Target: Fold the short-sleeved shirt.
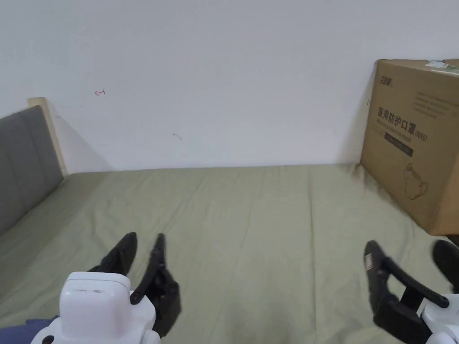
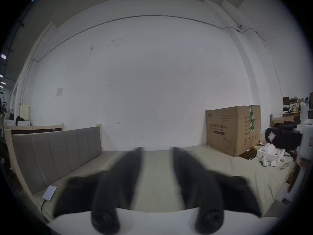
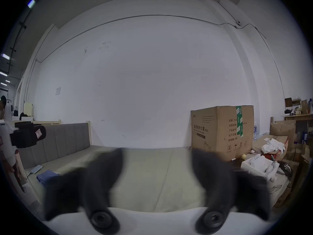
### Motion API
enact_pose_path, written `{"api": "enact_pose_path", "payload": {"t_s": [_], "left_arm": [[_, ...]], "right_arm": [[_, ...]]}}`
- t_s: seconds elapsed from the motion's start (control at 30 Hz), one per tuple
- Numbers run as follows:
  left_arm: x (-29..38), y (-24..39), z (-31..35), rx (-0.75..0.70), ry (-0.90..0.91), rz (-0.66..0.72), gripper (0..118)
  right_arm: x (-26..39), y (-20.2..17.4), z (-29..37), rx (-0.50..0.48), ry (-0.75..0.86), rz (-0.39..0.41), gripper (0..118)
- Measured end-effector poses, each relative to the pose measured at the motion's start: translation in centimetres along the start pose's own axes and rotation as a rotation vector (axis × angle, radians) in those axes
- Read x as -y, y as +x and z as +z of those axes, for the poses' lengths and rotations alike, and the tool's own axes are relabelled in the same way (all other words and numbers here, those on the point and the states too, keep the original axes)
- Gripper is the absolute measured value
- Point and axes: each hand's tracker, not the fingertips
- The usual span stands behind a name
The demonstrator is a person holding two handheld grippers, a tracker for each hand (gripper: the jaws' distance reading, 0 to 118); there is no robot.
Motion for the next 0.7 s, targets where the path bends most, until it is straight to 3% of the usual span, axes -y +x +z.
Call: {"api": "enact_pose_path", "payload": {"t_s": [0.03, 0.53, 0.7], "left_arm": [[-0.1, 0.0, 0.2, 0.013, -0.003, 0.010, 118], [-0.5, -1.4, 0.2, -0.006, -0.046, 0.051, 118], [-0.5, -1.8, -0.5, -0.110, -0.094, 0.084, 118]], "right_arm": [[-0.2, -0.2, 0.0, 0.007, -0.017, 0.007, 118], [-1.5, -1.7, 0.8, -0.010, -0.008, 0.047, 118], [-1.6, -2.4, 0.5, -0.019, -0.029, 0.067, 118]]}}
